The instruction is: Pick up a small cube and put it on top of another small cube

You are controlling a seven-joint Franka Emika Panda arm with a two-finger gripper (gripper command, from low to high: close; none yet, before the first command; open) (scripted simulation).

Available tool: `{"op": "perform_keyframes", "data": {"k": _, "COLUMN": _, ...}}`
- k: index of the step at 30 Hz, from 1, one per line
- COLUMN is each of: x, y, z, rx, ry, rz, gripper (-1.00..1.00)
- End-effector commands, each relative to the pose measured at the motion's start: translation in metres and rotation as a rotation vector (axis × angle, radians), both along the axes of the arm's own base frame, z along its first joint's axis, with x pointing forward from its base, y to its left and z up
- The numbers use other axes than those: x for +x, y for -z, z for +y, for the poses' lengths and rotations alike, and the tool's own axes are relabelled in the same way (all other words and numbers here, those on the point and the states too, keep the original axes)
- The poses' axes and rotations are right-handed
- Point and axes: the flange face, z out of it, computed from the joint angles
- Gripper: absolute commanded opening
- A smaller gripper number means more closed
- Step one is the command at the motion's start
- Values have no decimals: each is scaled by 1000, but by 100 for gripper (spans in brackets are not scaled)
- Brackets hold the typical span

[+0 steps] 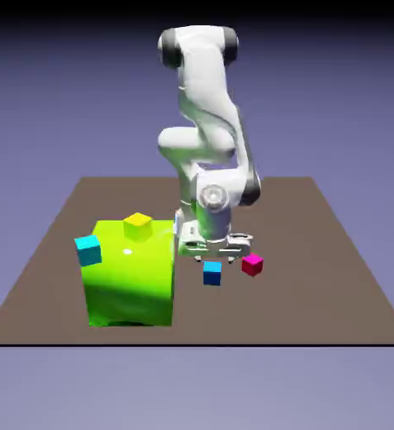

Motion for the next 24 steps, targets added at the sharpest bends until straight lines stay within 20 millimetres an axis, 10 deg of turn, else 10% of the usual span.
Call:
{"op": "perform_keyframes", "data": {"k": 1, "x": -4, "y": 12, "z": 0, "rx": 0, "ry": 0, "rz": 0, "gripper": 0}}
{"op": "perform_keyframes", "data": {"k": 5, "x": -20, "y": 52, "z": 2, "rx": 0, "ry": 0, "rz": 0, "gripper": 0}}
{"op": "perform_keyframes", "data": {"k": 6, "x": -20, "y": 52, "z": 2, "rx": 0, "ry": 0, "rz": 0, "gripper": -100}}
{"op": "perform_keyframes", "data": {"k": 7, "x": -20, "y": 52, "z": 2, "rx": 0, "ry": 0, "rz": 0, "gripper": -100}}
{"op": "perform_keyframes", "data": {"k": 12, "x": 2, "y": -8, "z": 0, "rx": 0, "ry": 0, "rz": 0, "gripper": -100}}
{"op": "perform_keyframes", "data": {"k": 18, "x": 84, "y": -89, "z": 2, "rx": -15, "ry": -132, "rz": -161, "gripper": -100}}
{"op": "perform_keyframes", "data": {"k": 24, "x": 117, "y": -179, "z": -90, "rx": -109, "ry": 308, "rz": -226, "gripper": -100}}
